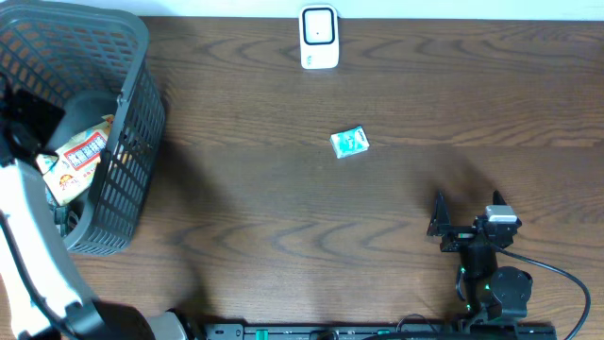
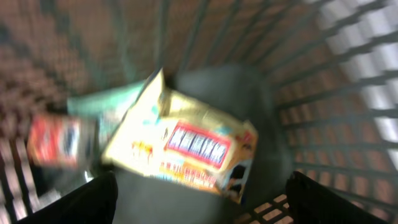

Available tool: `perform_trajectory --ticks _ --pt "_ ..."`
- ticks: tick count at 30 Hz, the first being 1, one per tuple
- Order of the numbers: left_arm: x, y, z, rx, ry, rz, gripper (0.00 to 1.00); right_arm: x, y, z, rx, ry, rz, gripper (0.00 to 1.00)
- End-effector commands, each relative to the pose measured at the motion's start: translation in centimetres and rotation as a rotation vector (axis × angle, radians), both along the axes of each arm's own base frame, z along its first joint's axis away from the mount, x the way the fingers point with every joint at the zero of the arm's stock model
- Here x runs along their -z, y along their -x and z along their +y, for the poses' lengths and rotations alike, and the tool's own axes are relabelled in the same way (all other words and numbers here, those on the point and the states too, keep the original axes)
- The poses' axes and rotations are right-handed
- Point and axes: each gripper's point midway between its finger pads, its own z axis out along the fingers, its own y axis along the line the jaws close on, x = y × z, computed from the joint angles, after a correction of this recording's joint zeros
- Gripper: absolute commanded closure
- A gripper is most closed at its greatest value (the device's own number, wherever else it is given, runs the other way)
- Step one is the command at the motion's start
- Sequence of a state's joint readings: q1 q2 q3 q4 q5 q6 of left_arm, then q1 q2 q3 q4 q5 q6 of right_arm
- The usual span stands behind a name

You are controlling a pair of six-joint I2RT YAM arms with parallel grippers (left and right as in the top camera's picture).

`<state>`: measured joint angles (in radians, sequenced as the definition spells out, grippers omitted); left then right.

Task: Scan the item barcode
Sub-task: 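Grasp a yellow snack bag inside the basket with the left gripper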

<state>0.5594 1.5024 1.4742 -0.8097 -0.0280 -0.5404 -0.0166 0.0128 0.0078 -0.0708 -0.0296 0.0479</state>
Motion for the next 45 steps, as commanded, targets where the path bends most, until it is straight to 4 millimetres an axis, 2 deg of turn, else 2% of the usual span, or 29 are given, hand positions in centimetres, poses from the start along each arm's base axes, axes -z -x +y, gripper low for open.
perform_trajectory --ticks 1,5,14,18,24,30,35,45 --pt "2.5 -0.3 0.1 -0.249 0.181 -0.048 0.15 0.2 0.0 -0.1 0.006 -0.003 0.005 0.01" --pt "5.4 -2.0 -0.4 -0.276 0.294 -0.045 0.15 0.2 0.0 -0.1 0.006 -0.003 0.005 0.01" --pt "12.0 -4.2 -1.3 -0.282 0.364 0.074 0.15 0.2 0.0 -0.1 0.005 -0.003 0.005 0.01" --pt "14.0 -5.2 -2.1 -0.29 0.386 0.097 0.15 0.2 0.0 -0.1 0.005 -0.003 0.005 0.01" --pt "15.3 -5.8 -2.9 -0.327 0.41 0.086 0.15 0.2 0.0 -0.1 0.005 -0.003 0.005 0.01" --pt "17.7 -3.7 -3.1 -0.451 0.423 0.125 0.15 0.2 0.0 -0.1 0.005 -0.003 0.005 0.01" --pt "19.3 -3.7 -3.0 -0.457 0.421 0.096 0.15 0.2 0.0 -0.1 0.006 -0.003 0.005 0.01" --pt "18.8 -6.0 -1.9 -0.331 0.344 0.016 0.14 0.2 0.0 -0.1 0.005 -0.003 0.005 0.01"
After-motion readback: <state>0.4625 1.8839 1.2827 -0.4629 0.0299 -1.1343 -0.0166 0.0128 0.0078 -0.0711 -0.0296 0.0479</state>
